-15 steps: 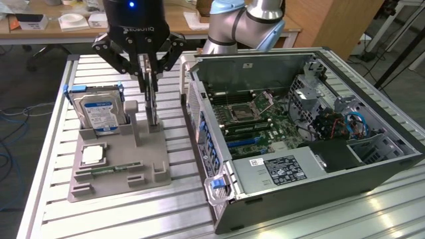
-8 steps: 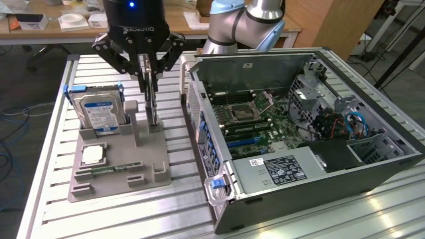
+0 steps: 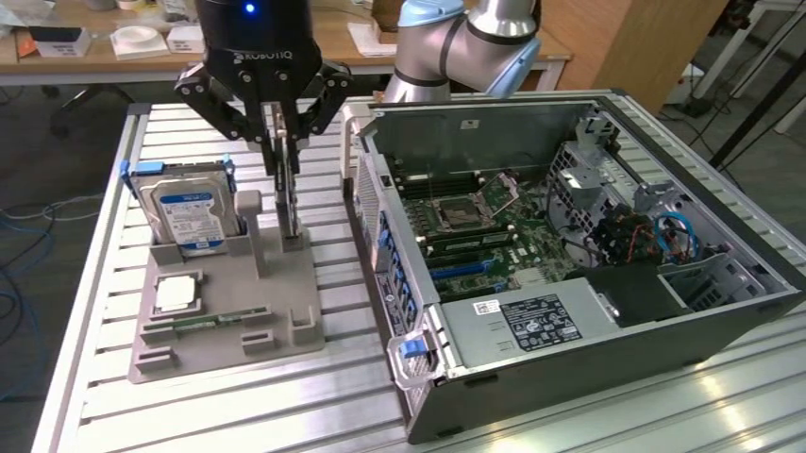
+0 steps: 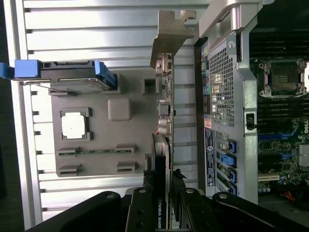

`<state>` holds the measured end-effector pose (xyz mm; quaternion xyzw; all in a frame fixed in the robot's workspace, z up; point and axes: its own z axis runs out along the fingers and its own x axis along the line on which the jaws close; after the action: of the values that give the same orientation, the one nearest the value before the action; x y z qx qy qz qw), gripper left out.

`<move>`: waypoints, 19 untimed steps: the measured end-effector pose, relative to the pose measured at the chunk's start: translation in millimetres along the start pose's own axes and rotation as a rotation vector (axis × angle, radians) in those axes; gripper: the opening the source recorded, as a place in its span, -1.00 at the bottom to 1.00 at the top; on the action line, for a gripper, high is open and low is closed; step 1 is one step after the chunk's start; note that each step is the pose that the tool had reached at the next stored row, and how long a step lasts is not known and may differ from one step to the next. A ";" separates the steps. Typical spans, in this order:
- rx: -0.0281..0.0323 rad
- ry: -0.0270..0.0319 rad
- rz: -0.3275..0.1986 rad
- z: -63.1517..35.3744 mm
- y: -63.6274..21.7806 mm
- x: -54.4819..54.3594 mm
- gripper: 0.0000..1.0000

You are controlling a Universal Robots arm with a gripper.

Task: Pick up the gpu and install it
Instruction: 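Pick up the gpu and move the gpu toward the slot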

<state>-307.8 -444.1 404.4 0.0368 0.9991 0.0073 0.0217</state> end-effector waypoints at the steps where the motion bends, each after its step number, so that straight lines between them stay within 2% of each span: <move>1: 0.0000 0.0000 0.000 0.0 0.0 0.0 -0.48; 11: 0.0000 0.0000 0.000 0.0 0.0 0.0 -0.48; 14: 0.0031 -0.0003 0.000 0.0 0.0 0.0 -0.48; 19: 0.0032 -0.0002 0.000 0.0 0.0 0.0 -0.48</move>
<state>-307.7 -444.1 404.5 0.0368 0.9991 0.0057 0.0217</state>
